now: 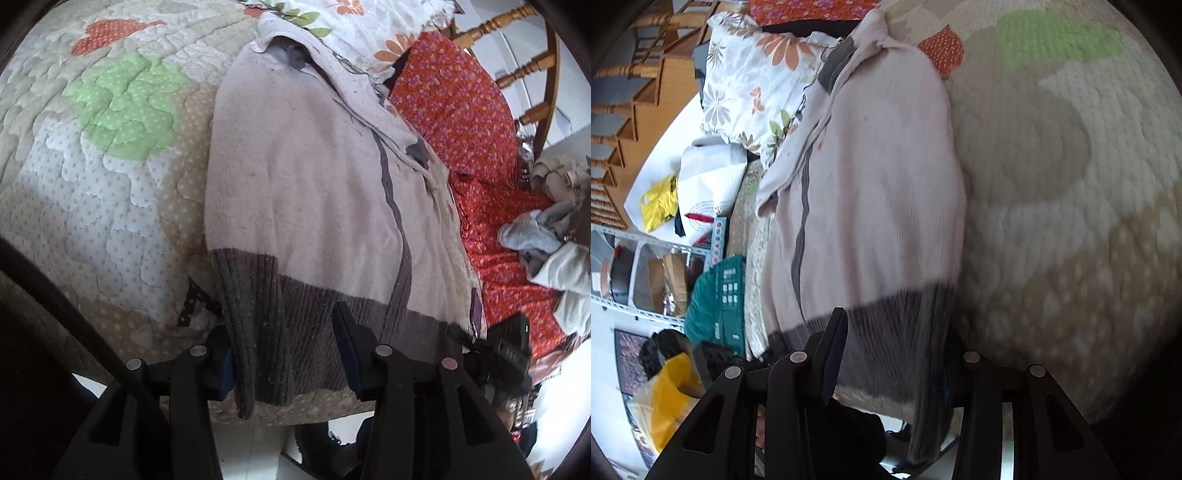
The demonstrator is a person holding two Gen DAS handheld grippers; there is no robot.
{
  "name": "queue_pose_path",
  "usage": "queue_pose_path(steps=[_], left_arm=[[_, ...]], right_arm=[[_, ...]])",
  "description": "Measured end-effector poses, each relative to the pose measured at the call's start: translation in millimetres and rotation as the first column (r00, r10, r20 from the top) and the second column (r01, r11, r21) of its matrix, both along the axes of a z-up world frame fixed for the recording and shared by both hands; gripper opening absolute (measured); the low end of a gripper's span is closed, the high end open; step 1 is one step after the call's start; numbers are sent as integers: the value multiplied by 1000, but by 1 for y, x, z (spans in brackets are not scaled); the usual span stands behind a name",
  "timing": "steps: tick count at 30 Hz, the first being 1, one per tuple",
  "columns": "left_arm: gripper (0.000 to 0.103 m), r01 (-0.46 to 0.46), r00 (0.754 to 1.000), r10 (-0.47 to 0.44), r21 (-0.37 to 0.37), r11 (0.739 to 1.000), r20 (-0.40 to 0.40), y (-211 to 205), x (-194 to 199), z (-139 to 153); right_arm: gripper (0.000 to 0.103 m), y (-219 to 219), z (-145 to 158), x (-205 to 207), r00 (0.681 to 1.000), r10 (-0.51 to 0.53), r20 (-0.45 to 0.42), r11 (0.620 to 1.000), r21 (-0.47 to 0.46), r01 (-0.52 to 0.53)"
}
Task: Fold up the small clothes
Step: 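Grasp the grey ribbed hem with both grippers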
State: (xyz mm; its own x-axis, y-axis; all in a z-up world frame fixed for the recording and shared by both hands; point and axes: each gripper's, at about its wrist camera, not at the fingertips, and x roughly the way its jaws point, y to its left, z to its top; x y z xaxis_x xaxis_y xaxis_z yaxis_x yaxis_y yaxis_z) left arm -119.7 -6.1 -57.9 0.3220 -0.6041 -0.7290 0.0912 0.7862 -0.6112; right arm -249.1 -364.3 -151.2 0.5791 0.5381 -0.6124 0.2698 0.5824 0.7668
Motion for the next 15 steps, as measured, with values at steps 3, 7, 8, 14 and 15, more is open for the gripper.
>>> queue_pose_path(steps=[3, 7, 8, 14, 15], left_arm=[[19, -30, 999, 31, 42, 999, -19, -1, 1, 0], [8, -81, 996, 83, 68, 994, -25, 10, 0, 9], [8, -94, 995, 95, 61, 994, -16, 14, -1, 13], [7, -113, 990, 112, 9, 994, 83, 33, -29, 72], [7, -106, 989, 104, 10, 994, 104, 32, -37, 84]], right_arm=[[36, 16, -2, -6, 1000, 5, -14, 999, -43, -6], [5, 17, 0, -6, 999, 10, -31, 993, -119, -14], [5, 14, 4, -8, 1000, 4, -22, 993, -122, -7], [5, 17, 48, -29, 988, 133, 73, 983, -140, -122], [5, 20, 57, -37, 982, 168, 87, 977, -150, -154]])
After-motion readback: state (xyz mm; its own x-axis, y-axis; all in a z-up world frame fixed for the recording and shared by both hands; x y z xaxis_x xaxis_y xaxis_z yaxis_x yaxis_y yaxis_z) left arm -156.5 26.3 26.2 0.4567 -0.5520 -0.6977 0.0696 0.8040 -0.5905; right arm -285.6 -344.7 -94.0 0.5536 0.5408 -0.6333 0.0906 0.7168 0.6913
